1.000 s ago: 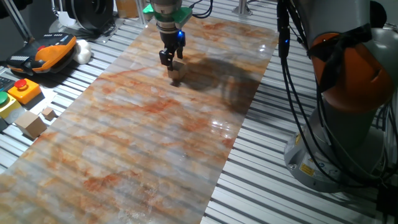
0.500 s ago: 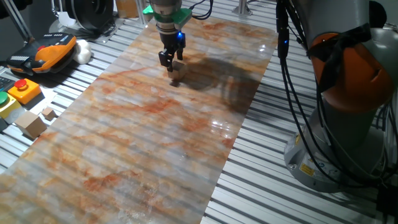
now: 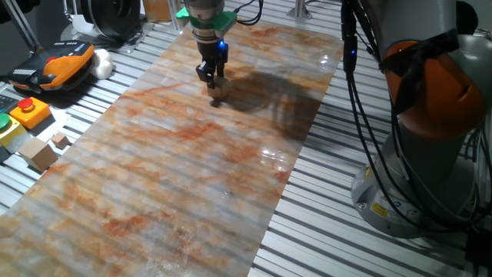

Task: Hold a small block with the gripper and sweep it from left to right on the table

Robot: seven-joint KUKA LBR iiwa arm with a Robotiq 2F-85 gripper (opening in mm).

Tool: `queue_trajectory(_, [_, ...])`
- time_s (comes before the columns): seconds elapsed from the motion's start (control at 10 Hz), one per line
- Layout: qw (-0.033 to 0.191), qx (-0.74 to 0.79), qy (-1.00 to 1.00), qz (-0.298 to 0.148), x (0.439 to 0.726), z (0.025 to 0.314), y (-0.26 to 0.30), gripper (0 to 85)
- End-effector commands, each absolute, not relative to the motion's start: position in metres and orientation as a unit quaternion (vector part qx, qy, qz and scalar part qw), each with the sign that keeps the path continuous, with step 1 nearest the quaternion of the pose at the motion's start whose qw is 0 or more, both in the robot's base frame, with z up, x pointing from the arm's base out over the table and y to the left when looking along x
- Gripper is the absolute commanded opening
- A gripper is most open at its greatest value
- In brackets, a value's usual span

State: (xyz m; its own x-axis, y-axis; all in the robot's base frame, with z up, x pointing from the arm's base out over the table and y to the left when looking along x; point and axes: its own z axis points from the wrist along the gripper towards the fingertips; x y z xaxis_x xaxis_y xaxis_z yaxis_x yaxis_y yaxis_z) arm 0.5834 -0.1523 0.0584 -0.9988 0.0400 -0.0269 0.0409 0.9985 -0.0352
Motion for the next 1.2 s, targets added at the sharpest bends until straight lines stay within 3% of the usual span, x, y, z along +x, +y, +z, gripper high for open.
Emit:
queue_trajectory(0.0, [0.013,0.018,1.0,-0.019,0.5835,0.0582,-0.1523,51.0])
queue_trajectory(0.1, [0.012,0.015,1.0,-0.018,0.5836,0.0582,-0.1524,34.0])
queue_trajectory(0.4, [0.007,0.008,1.0,-0.018,0.5835,0.0585,-0.1525,34.0])
queue_trajectory(0.5, [0.004,0.004,1.0,-0.018,0.5836,0.0585,-0.1524,17.0])
queue_trajectory(0.6, [0.0,-0.001,1.0,-0.018,0.5835,0.0585,-0.1525,17.0])
queue_trajectory(0.7, [-0.003,-0.005,1.0,-0.018,0.5835,0.0586,-0.1525,0.0])
queue_trajectory(0.9, [-0.005,-0.008,1.0,-0.022,0.5835,0.0586,-0.1524,0.0])
queue_trajectory(1.1, [0.006,-0.014,1.0,-0.024,0.5836,0.0578,-0.1518,0.0])
